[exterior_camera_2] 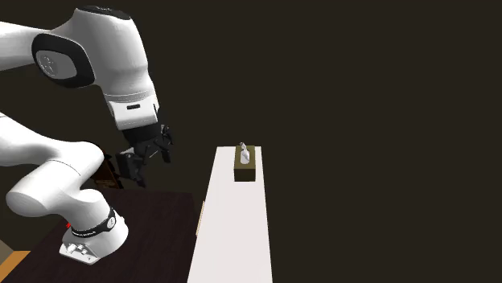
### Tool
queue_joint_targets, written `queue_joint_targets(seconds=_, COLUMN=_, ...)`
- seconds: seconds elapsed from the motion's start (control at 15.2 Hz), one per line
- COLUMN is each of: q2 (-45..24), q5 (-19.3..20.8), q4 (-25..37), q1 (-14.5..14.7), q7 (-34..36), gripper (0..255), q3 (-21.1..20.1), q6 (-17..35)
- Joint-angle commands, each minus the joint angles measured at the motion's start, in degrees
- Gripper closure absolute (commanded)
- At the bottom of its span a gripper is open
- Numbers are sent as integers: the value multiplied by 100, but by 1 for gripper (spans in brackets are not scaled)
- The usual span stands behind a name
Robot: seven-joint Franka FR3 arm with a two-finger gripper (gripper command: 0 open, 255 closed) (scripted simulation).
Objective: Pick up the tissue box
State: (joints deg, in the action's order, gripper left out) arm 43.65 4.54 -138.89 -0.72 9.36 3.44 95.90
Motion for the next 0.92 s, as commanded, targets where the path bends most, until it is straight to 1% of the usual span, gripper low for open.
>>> queue_joint_targets(seconds=0.0, q2=0, q5=0, q4=0, q1=0, q7=0, gripper=0, q3=0, q6=0)
queue_joint_targets(seconds=0.46, q2=-18, q5=-728, q4=-740, q1=330, q7=912, gripper=0, q3=-589, q6=1040)
queue_joint_targets(seconds=0.86, q2=-402, q5=-1330, q4=-1078, q1=652, q7=1656, gripper=0, q3=-1162, q6=2089)
